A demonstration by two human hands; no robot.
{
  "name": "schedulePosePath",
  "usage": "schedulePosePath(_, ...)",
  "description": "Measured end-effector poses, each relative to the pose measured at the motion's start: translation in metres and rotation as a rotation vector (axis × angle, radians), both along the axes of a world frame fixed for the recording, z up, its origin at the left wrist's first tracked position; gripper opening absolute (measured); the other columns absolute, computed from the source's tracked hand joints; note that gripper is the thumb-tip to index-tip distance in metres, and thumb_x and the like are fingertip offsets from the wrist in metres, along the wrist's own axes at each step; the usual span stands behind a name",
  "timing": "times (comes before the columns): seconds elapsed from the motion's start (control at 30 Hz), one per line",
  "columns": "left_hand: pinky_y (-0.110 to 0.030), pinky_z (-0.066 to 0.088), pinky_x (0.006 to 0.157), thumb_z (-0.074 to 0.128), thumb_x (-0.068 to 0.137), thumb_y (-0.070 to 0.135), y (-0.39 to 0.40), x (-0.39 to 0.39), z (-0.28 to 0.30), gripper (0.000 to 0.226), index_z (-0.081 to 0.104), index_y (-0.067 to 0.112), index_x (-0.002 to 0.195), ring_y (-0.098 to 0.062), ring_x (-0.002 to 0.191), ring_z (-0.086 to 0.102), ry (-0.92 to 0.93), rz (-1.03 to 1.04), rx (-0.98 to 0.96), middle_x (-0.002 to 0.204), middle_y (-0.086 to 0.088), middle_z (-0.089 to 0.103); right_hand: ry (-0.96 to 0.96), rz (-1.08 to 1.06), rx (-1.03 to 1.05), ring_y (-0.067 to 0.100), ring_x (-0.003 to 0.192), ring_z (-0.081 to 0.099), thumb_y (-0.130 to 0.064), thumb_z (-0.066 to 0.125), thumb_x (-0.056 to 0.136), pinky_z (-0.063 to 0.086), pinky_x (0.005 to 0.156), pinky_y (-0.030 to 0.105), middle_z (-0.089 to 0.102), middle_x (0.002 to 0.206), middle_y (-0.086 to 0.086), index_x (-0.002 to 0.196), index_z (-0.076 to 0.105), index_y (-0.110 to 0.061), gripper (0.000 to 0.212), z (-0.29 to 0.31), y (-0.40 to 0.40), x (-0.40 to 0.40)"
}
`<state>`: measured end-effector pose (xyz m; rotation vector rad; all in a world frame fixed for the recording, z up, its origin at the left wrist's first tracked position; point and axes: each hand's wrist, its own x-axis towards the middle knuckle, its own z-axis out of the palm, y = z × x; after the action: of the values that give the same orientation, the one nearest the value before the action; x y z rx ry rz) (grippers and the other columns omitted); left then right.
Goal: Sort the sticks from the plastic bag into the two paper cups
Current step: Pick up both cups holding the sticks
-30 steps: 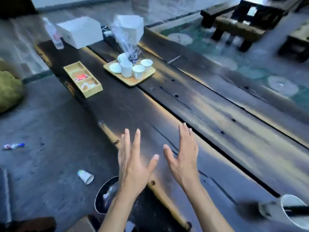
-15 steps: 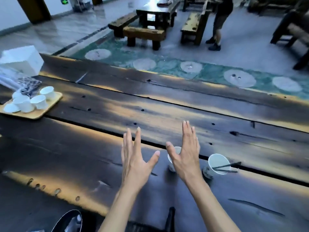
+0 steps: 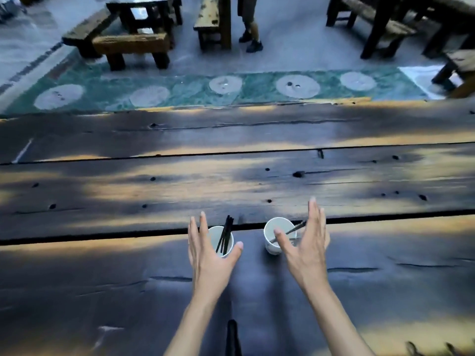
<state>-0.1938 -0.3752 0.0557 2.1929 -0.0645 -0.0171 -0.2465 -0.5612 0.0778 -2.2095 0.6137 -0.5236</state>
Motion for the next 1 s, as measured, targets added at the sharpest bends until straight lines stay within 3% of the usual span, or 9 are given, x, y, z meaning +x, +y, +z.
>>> schedulePosePath(0.2, -0.037, 0.014, 0.124, 0.081, 0.077, 0.029, 0.022, -0.007, -0.038, 0.107, 0.010, 0.037, 0.156, -0.005, 0.151, 0.010, 0.226, 0.144, -0.199, 0.166, 0.010, 0.011, 0.109, -0.163, 0.334, 0.021, 0.152, 0.014, -0.069, 0.066, 0.054, 0.014, 0.122, 0.049, 0.014, 0.165, -0.001, 0.157, 0.006, -0.022, 0.128, -0.042, -0.032, -0.034)
schedulePosePath(0.3, -0.032, 0.015, 0.121, 0.084, 0.074, 0.025, 0.020, -0.008, -0.056, 0.109, 0.013, 0.032, 0.156, -0.005, 0.150, 0.014, 0.310, 0.159, -0.244, 0.165, 0.010, 0.015, 0.180, -0.128, 0.487, 0.003, 0.146, 0.012, -0.045, 0.083, 0.065, 0.012, 0.122, 0.035, 0.009, 0.165, -0.006, 0.157, 0.004, -0.022, 0.123, -0.064, -0.027, -0.038)
schedulePosePath(0.4, -0.027, 0.022, 0.116, 0.087, 0.071, 0.023, 0.012, -0.002, -0.065, 0.113, 0.014, 0.031, 0.156, -0.003, 0.143, 0.024, 0.361, 0.170, -0.281, 0.161, 0.012, 0.022, 0.234, -0.085, 0.567, -0.004, 0.138, 0.012, -0.017, 0.082, 0.077, 0.012, 0.111, 0.019, 0.009, 0.165, -0.005, 0.157, 0.004, -0.018, 0.112, -0.081, -0.021, -0.031)
schedulePosePath(0.5, -0.022, 0.025, 0.106, 0.087, 0.071, 0.019, 0.007, 0.003, -0.069, 0.113, 0.014, 0.031, 0.156, 0.000, 0.132, 0.033, 0.409, 0.215, -0.327, 0.150, 0.017, 0.031, 0.251, -0.065, 0.640, 0.000, 0.141, 0.017, -0.013, 0.083, 0.076, 0.015, 0.110, 0.020, 0.018, 0.160, -0.006, 0.156, 0.005, -0.018, 0.112, -0.097, -0.018, -0.019)
schedulePosePath(0.57, -0.025, 0.026, 0.109, 0.088, 0.071, 0.019, 0.005, 0.006, -0.075, 0.113, 0.014, 0.031, 0.156, -0.003, 0.134, 0.034, 0.410, 0.241, -0.336, 0.154, 0.015, 0.030, 0.244, -0.066, 0.656, -0.001, 0.140, 0.022, -0.012, 0.084, 0.075, 0.018, 0.110, 0.019, 0.024, 0.157, -0.008, 0.156, 0.009, -0.019, 0.110, -0.103, -0.018, -0.011)
schedulePosePath(0.7, -0.036, 0.030, 0.117, 0.089, 0.068, 0.018, 0.003, 0.009, -0.086, 0.113, 0.017, 0.035, 0.153, -0.010, 0.139, 0.039, 0.426, 0.257, -0.354, 0.157, 0.010, 0.034, 0.221, -0.032, 0.658, -0.008, 0.129, 0.033, -0.011, 0.084, 0.073, 0.024, 0.101, 0.003, 0.038, 0.141, -0.022, 0.153, 0.018, -0.018, 0.104, -0.108, -0.018, 0.003)
schedulePosePath(0.73, -0.036, 0.032, 0.117, 0.089, 0.068, 0.017, 0.003, 0.009, -0.088, 0.111, 0.018, 0.034, 0.152, -0.010, 0.137, 0.041, 0.433, 0.258, -0.362, 0.154, 0.009, 0.037, 0.223, -0.038, 0.663, -0.003, 0.130, 0.037, -0.016, 0.086, 0.070, 0.026, 0.104, 0.005, 0.040, 0.139, -0.021, 0.153, 0.021, -0.019, 0.105, -0.110, -0.018, 0.006)
schedulePosePath(0.87, -0.031, 0.035, 0.114, 0.087, 0.069, 0.005, 0.002, 0.010, -0.093, 0.103, 0.027, 0.029, 0.149, -0.006, 0.130, 0.048, 0.416, 0.230, -0.394, 0.145, 0.008, 0.047, 0.185, -0.049, 0.686, 0.016, 0.129, 0.050, -0.032, 0.087, 0.059, 0.038, 0.114, 0.042, 0.049, 0.141, 0.002, 0.144, 0.032, -0.025, 0.101, -0.120, -0.020, 0.012)
schedulePosePath(1.0, -0.030, 0.037, 0.112, 0.087, 0.069, 0.003, 0.000, 0.016, -0.095, 0.093, 0.036, 0.025, 0.144, -0.004, 0.127, 0.052, 0.396, 0.226, -0.393, 0.140, 0.008, 0.054, 0.142, -0.063, 0.689, 0.018, 0.126, 0.054, -0.027, 0.088, 0.059, 0.039, 0.113, 0.045, 0.054, 0.135, 0.001, 0.135, 0.038, -0.037, 0.090, -0.125, -0.023, 0.018)
